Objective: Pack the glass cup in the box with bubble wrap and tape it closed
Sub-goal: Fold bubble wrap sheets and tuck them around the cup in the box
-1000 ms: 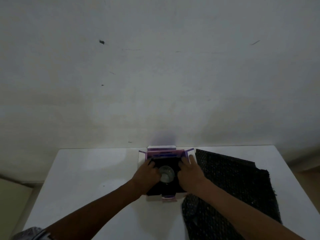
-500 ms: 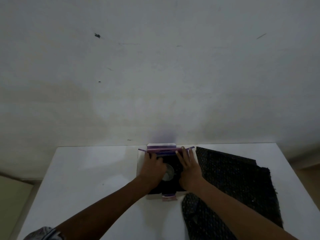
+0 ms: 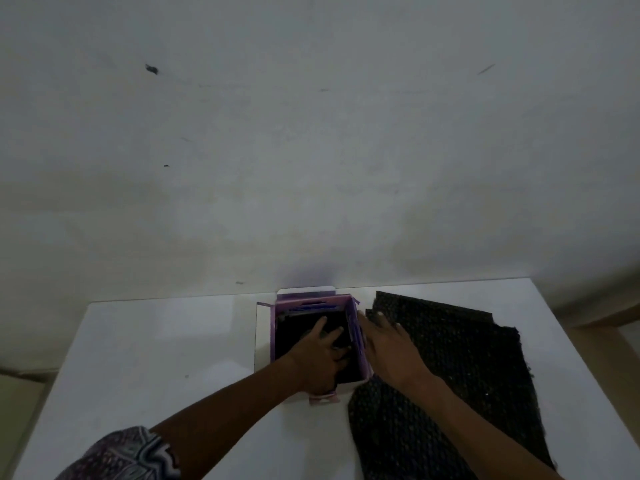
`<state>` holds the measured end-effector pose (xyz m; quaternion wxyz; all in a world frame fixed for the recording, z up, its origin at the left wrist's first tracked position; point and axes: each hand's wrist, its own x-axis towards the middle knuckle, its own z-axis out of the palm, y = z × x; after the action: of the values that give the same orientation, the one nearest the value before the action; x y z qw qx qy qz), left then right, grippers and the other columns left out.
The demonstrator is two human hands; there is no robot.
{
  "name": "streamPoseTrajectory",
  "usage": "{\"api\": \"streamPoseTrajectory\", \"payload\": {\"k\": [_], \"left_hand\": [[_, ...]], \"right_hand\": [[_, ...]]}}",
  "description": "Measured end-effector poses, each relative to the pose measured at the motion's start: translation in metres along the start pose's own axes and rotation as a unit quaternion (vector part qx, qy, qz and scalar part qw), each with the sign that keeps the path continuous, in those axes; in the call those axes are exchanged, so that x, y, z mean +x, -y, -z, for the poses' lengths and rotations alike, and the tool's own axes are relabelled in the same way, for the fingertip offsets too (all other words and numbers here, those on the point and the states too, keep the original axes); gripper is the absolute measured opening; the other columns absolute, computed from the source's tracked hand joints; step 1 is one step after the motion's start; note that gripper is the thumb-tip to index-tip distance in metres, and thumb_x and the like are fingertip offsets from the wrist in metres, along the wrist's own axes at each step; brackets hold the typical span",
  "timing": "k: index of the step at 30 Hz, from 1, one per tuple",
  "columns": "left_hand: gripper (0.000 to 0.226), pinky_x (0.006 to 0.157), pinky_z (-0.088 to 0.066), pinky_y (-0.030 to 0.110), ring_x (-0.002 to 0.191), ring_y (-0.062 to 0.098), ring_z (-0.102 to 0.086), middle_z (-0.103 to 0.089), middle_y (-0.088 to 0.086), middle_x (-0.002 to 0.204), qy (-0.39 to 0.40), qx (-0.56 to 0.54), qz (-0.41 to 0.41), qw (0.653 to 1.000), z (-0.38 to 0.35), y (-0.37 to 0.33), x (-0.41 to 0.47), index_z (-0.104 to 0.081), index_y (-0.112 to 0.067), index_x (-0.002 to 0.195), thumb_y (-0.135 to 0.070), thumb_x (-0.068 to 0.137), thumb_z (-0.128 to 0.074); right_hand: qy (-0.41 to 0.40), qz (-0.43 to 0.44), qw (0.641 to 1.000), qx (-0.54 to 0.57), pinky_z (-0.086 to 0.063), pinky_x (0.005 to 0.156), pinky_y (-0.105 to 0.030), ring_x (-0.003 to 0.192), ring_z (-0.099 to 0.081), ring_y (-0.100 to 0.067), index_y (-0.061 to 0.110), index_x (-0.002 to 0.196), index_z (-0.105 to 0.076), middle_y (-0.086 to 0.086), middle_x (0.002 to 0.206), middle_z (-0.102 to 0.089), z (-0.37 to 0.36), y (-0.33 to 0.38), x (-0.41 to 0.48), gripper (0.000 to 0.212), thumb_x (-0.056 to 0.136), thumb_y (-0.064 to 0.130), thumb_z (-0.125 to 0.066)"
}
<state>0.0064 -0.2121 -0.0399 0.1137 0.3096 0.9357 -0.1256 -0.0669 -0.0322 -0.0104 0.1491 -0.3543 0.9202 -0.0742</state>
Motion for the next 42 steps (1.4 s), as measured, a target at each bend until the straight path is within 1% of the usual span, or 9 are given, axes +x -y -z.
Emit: {"api": "streamPoseTrajectory", "payload": {"k": [9,13,19,22,27,31,35,39,42], "left_hand": [[0.044,0.105,-0.019,0.066,0.131,0.036,-0.031,-0.043,0.002,0.144,0.050,-0.045,0.058,0.996,0.005,-0.006,0.012,-0.048,-0.024,0.135,-0.038,0.094,-0.038],[0.035,0.090,-0.042,0.050,0.114,0.025,-0.050,-0.060,-0.005,0.124,-0.063,-0.107,0.083,0.989,0.005,0.008,-0.009,-0.058,-0.029,0.116,-0.042,0.090,-0.039],[0.030,0.083,-0.052,0.045,0.079,0.032,-0.063,-0.069,0.011,0.082,-0.020,-0.093,0.299,0.950,-0.002,0.022,-0.040,-0.072,-0.009,0.083,-0.013,0.055,-0.084],[0.016,0.098,-0.044,0.036,0.094,0.026,-0.063,-0.070,0.010,0.098,0.037,-0.152,0.300,0.941,-0.015,0.018,-0.033,-0.067,-0.008,0.100,-0.014,0.085,-0.065],[0.018,0.077,-0.054,0.030,0.083,0.021,-0.064,-0.067,0.006,0.088,-0.019,-0.349,0.395,0.850,-0.007,0.028,-0.019,-0.062,-0.009,0.099,-0.017,0.097,-0.046],[0.037,0.088,-0.049,0.037,0.101,0.029,-0.062,-0.065,0.012,0.111,-0.029,-0.374,0.401,0.836,-0.003,0.034,-0.014,-0.047,-0.005,0.130,-0.025,0.100,-0.040],[0.018,0.084,-0.055,0.037,0.086,0.019,-0.064,-0.068,0.005,0.092,-0.097,-0.489,0.448,0.743,-0.007,0.033,-0.017,-0.064,-0.015,0.102,-0.026,0.094,-0.053],[0.009,0.065,-0.051,0.022,0.075,0.016,-0.061,-0.064,0.007,0.081,-0.079,-0.560,0.477,0.673,0.006,0.041,-0.013,-0.062,-0.011,0.090,-0.015,0.094,-0.055],[0.008,0.061,-0.050,0.019,0.067,0.012,-0.056,-0.059,0.006,0.075,-0.003,-0.652,0.465,0.599,0.013,0.045,-0.018,-0.061,-0.005,0.094,-0.008,0.092,-0.054]], "right_hand": [[0.051,0.007,0.998,-0.025,-0.029,0.110,-0.048,0.143,-0.018,-0.028,0.019,0.150,-0.012,-0.001,0.156,-0.024,0.004,-0.001,0.005,0.062,0.094,0.023,-0.039],[0.056,0.003,0.998,-0.039,-0.028,0.110,-0.048,0.143,-0.016,-0.028,0.019,0.150,-0.010,0.001,0.156,-0.023,0.004,0.000,0.005,0.063,0.094,0.024,-0.039],[0.065,0.002,0.997,-0.046,-0.028,0.110,-0.047,0.143,-0.016,-0.028,0.018,0.150,-0.009,0.000,0.157,-0.020,0.002,0.000,0.007,0.064,0.095,0.022,-0.039],[0.074,-0.006,0.996,-0.048,-0.028,0.110,-0.046,0.143,-0.016,-0.028,0.017,0.150,-0.007,0.000,0.157,-0.020,0.002,0.001,0.007,0.065,0.094,0.022,-0.040],[0.080,-0.023,0.996,-0.039,-0.029,0.111,-0.045,0.143,-0.017,-0.030,0.013,0.150,-0.007,-0.004,0.155,-0.024,0.000,0.004,0.007,0.066,0.095,0.022,-0.041],[-0.013,-0.017,0.997,-0.071,-0.039,0.102,-0.047,0.133,-0.037,-0.035,0.009,0.143,-0.032,-0.009,0.143,-0.044,0.006,0.012,0.005,0.060,0.086,0.015,-0.052],[-0.136,0.133,0.981,-0.022,-0.050,0.079,-0.035,0.098,-0.058,-0.025,0.014,0.119,-0.058,-0.006,0.110,-0.065,0.002,0.043,0.013,0.045,0.075,0.010,-0.052],[0.054,0.067,0.974,0.208,-0.042,0.101,-0.032,0.113,-0.054,-0.023,0.011,0.129,-0.049,-0.010,0.128,-0.056,-0.008,0.069,0.044,0.038,0.091,0.011,-0.047],[0.161,-0.015,0.967,0.195,-0.042,0.101,-0.035,0.111,-0.056,-0.024,0.014,0.128,-0.050,-0.010,0.126,-0.059,-0.019,0.075,0.063,0.038,0.093,0.029,-0.046]]}}
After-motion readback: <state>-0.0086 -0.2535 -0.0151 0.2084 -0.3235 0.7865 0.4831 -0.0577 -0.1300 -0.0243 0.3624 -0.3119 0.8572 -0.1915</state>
